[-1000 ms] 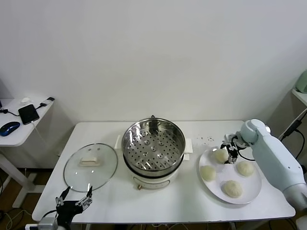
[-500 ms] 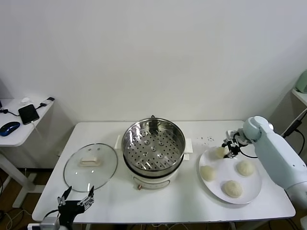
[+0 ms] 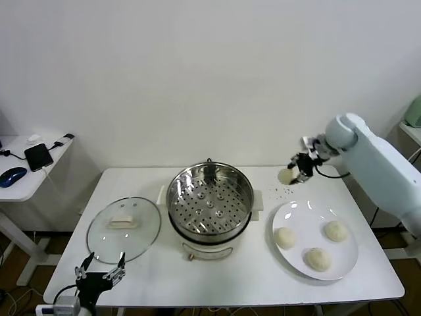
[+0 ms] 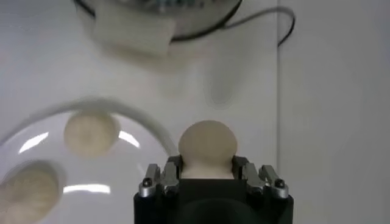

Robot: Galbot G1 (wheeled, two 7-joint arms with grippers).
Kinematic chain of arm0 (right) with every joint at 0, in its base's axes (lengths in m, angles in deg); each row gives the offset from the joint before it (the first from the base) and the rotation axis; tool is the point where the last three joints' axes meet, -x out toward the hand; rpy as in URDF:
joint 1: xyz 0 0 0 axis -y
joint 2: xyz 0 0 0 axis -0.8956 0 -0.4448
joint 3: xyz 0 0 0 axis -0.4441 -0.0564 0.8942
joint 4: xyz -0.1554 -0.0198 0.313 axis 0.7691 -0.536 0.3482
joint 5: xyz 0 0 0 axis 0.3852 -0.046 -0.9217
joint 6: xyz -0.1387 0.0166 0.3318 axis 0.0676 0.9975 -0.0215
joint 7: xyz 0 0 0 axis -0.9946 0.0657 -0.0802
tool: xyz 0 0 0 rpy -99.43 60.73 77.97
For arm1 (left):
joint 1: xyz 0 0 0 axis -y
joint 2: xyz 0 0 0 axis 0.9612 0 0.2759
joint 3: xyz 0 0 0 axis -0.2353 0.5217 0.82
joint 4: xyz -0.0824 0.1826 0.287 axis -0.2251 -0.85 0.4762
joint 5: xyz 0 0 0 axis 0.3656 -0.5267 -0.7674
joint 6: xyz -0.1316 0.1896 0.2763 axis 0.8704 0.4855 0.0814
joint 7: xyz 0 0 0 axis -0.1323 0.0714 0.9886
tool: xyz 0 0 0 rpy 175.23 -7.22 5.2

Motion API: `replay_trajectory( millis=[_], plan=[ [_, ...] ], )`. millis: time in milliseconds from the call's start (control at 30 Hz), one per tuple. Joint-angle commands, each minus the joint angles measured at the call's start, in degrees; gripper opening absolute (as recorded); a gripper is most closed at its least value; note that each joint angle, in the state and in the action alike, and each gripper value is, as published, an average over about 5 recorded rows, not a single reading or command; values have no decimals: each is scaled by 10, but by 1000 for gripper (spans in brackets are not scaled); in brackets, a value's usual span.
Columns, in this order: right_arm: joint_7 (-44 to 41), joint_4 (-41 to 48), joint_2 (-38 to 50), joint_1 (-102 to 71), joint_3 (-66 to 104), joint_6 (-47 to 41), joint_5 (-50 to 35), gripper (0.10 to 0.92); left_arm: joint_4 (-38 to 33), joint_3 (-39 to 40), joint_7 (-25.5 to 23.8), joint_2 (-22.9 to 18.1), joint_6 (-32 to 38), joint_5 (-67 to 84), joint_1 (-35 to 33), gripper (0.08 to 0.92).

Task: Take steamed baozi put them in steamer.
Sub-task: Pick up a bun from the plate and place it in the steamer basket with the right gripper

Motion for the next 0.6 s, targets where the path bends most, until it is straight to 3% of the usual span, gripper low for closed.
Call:
replay_trajectory(
  millis=[33, 200, 600],
  plan=[
    [-54, 188, -173, 167, -153, 245, -160, 551, -2, -6, 4, 1, 6, 5, -7, 823],
    [-48, 164, -203, 167, -189, 351, -113, 551, -4, -14, -1, 2, -2, 20, -5, 823],
    [-8, 122, -260, 137, -230, 501, 16, 551, 15, -2, -6, -3, -8, 19, 10, 823]
  ],
)
